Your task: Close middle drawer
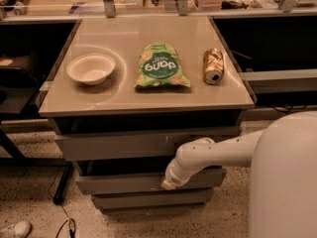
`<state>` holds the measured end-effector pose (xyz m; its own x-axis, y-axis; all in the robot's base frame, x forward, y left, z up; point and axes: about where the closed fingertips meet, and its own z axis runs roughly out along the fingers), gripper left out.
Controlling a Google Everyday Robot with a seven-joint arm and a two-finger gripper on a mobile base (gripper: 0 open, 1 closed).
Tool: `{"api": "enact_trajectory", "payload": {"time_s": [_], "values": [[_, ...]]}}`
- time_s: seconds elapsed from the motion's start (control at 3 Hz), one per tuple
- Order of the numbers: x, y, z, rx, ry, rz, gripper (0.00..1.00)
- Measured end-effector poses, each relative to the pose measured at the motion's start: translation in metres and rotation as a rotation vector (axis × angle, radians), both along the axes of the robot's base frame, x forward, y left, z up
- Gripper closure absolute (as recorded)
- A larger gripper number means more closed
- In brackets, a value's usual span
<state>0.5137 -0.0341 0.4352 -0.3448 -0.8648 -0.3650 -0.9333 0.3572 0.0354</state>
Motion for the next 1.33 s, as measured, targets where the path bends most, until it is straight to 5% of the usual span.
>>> {"api": "enact_trajectory", "payload": {"time_s": [1.0, 1.33], "values": [[0.0000, 0.0000, 0.0000, 0.000, 0.000, 0.000, 0.12], [-0.0001, 0.0000, -0.0001, 0.000, 0.000, 0.000, 0.00]]}}
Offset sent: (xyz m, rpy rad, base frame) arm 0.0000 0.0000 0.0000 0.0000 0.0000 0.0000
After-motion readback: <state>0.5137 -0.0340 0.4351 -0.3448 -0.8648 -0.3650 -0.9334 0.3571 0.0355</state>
